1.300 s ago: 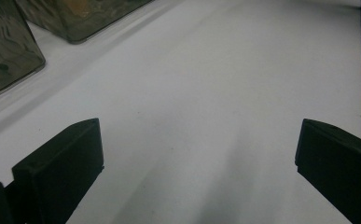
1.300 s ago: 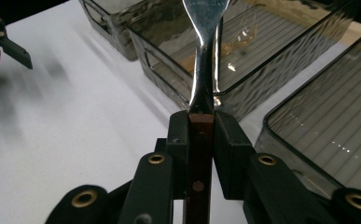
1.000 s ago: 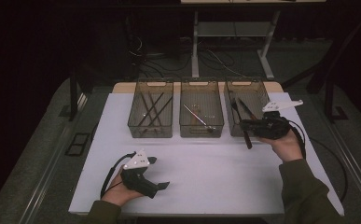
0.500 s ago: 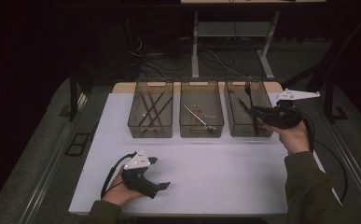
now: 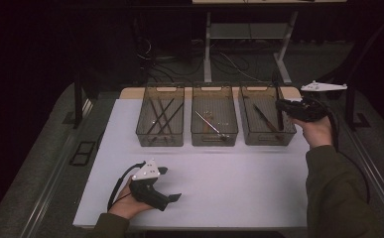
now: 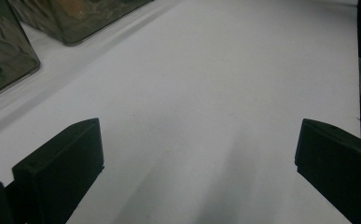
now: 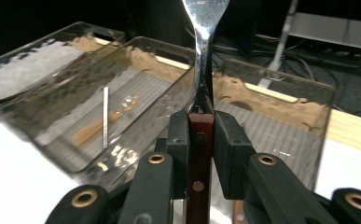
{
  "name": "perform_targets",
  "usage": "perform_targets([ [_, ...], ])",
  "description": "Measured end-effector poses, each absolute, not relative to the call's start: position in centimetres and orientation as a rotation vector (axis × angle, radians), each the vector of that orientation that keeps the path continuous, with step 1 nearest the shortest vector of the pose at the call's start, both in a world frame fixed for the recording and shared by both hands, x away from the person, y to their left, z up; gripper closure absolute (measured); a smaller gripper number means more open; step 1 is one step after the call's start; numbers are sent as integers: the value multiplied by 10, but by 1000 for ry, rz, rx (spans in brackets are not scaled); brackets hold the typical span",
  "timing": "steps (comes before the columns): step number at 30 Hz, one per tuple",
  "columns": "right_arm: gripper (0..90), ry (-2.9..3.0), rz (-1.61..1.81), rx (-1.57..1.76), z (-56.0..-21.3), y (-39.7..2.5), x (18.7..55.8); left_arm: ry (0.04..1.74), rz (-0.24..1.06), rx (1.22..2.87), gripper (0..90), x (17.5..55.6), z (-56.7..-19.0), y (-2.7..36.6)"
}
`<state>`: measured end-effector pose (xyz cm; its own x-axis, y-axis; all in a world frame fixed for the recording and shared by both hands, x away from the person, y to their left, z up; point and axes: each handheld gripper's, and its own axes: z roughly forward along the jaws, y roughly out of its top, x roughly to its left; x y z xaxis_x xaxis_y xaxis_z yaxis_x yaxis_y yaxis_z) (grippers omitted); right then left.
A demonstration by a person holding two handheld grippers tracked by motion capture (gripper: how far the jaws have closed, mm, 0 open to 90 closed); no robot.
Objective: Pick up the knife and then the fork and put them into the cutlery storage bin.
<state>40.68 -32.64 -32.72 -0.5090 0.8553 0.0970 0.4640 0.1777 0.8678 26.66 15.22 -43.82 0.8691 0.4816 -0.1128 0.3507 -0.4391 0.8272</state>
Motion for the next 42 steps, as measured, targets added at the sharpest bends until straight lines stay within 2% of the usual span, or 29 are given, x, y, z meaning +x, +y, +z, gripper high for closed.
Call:
perform_targets([
  [17,768,2064,1133,1365,-360,-329,433,599,167,2069,1,266,-438,151],
  [27,767,2119,1065,1411,-384,-322,437,594,166,2072,1,266,-438,151],
  [37,764,2182,962,1418,-392,-314,441,594,165,2073,1,266,-438,151],
  [40,751,2199,939,1419,-394,-314,443,591,166,2075,1,266,-438,151],
  [42,670,2184,971,1423,-394,-314,443,591,165,2074,1,266,-438,151],
])
